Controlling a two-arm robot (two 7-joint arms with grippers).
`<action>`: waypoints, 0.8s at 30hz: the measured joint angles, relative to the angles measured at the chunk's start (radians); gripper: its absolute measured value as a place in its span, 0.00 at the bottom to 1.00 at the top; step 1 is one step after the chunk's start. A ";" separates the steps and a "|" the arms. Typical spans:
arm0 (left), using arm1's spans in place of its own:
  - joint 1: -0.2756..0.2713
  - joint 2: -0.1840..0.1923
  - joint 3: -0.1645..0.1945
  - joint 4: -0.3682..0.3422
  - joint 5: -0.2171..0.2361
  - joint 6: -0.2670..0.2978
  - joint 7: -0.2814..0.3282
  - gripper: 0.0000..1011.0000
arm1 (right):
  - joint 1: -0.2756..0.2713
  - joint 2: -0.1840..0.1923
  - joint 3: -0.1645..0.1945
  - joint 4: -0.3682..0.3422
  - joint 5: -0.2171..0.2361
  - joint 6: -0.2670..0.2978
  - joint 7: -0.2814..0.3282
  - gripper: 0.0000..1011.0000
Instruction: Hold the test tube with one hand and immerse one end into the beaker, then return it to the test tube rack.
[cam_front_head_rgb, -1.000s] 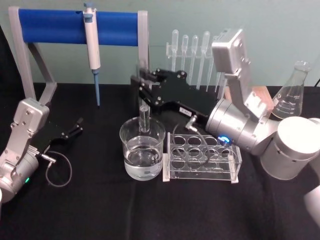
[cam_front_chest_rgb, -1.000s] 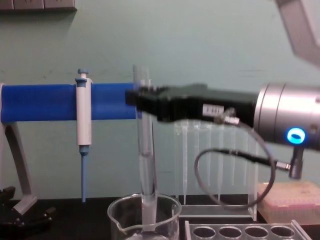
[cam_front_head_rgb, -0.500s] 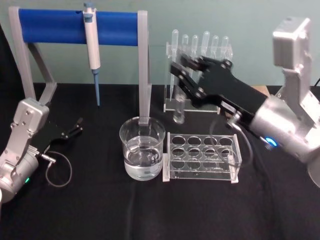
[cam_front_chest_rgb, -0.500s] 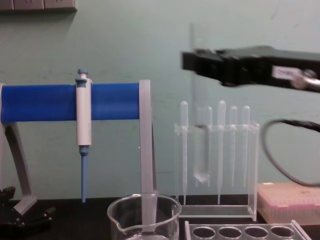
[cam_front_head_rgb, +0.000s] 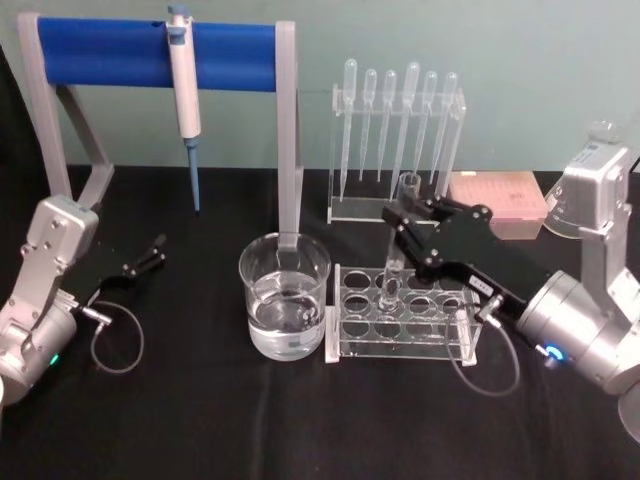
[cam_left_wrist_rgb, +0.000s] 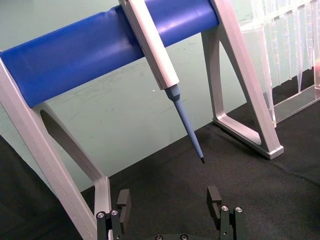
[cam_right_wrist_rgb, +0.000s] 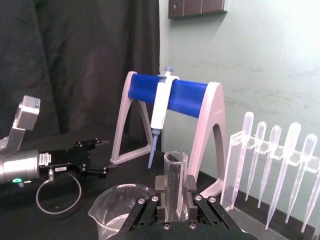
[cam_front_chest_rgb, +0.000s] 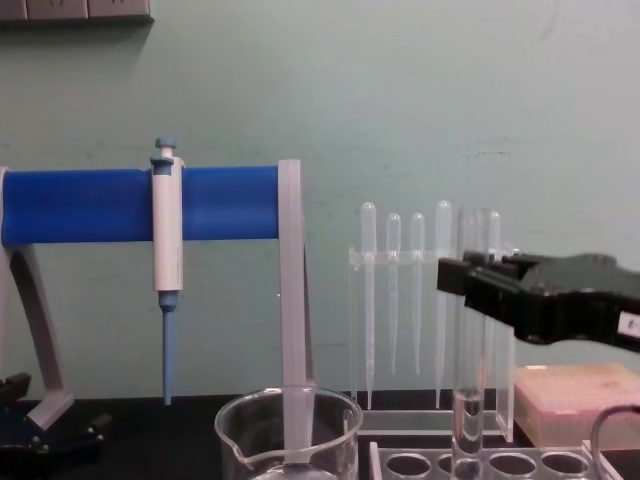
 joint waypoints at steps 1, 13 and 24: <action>0.000 0.000 0.000 0.000 0.000 0.000 0.000 0.99 | 0.000 0.000 0.000 0.000 0.000 0.000 0.000 0.22; 0.000 0.000 0.000 0.000 0.000 0.000 0.000 0.99 | -0.002 -0.032 -0.003 0.062 -0.026 -0.038 0.013 0.22; 0.000 0.000 0.000 0.000 0.000 0.000 0.000 0.99 | 0.014 -0.056 -0.020 0.124 -0.051 -0.041 0.029 0.22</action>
